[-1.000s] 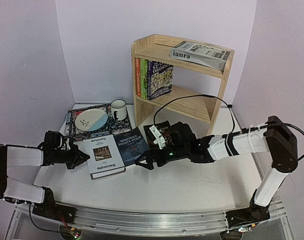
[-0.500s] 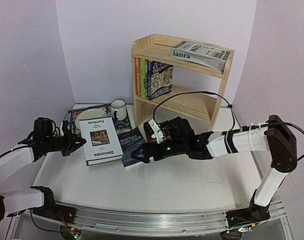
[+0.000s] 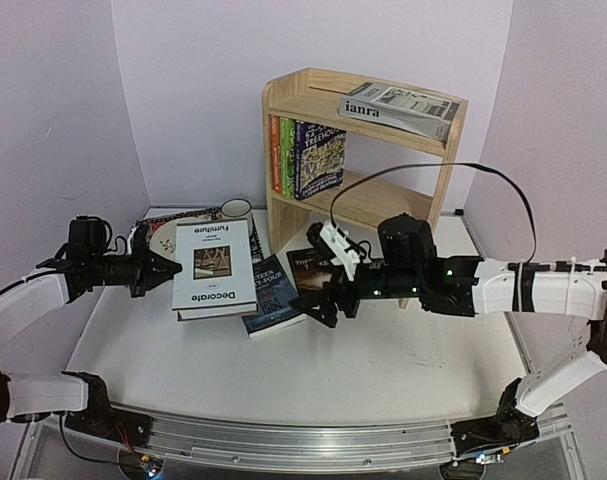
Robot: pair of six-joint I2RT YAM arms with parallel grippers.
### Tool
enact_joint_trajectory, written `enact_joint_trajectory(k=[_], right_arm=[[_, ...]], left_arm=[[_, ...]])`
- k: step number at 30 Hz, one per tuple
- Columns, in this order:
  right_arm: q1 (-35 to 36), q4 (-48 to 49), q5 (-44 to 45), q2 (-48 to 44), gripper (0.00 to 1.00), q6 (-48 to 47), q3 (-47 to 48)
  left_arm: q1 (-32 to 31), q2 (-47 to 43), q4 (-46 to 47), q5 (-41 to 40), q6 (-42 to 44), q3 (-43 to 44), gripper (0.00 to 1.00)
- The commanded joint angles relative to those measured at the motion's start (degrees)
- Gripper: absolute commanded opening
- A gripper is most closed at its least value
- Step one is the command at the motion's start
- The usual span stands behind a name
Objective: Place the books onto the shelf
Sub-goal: Pass from the left arm to the right
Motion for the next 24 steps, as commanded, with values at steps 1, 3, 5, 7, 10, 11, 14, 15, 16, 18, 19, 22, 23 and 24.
enact_joint_trajectory(k=[1,3,5,7,10,11,14,15,16,18,19,22,23,24], right_arm=[[0.6,2.6,3.6,-3.5,0.98,-30.6,-9.4],[0.7,13.6,4.8,-5.3,0.98,-38.0,-15.8],[0.7,24.3,5.8,-5.5,0.98,-44.2,-20.8],[1.4,29.4,6.0,-4.0,0.98,-52.7,-22.7],[2.7,37.9,6.6,-0.3,0.98,-61.2,-23.5],[3.1,40.8,6.7,0.8,0.98,-63.3,-23.4],[3.6,45.1,7.2,3.7,0.98,-69.1,-22.5],[3.7,46.4,7.3,4.4,0.98,-70.4,-22.3],[3.9,47.9,7.2,5.1,0.98,-72.3,-22.2],[4.5,50.0,6.8,7.0,0.98,-77.1,-21.8],[4.9,50.9,6.7,7.9,0.98,-79.6,-21.6],[6.1,57.3,7.3,11.6,0.98,-82.0,-20.7],[6.3,57.9,7.2,12.0,0.98,-81.1,-20.2],[6.4,58.0,7.0,12.4,0.98,-81.2,-19.7]], left_arm=[[-0.1,3.5,1.3,5.7,1.8,2.5,0.0],[-0.6,4.7,1.4,6.4,2.1,2.8,0.0],[-1.7,6.1,1.6,7.5,2.2,3.2,0.0],[-3.9,7.9,1.9,8.0,2.3,4.0,0.0],[-8.4,11.2,2.4,9.0,2.6,5.8,0.0],[-9.5,12.6,2.4,9.6,2.9,6.4,0.0],[-10.8,15.0,2.6,11.1,3.6,7.5,0.0],[-10.8,15.5,2.6,11.5,3.8,7.6,0.0],[-10.9,16.1,2.7,12.0,4.0,7.9,0.0],[-11.3,17.0,3.0,12.7,4.2,8.4,0.0],[-11.5,17.4,3.1,13.0,4.2,8.6,0.0],[-12.0,18.4,3.7,14.1,4.1,9.4,0.0],[-12.3,18.8,3.8,14.5,4.1,9.6,0.0],[-12.5,19.0,3.9,14.7,4.1,9.9,0.0]])
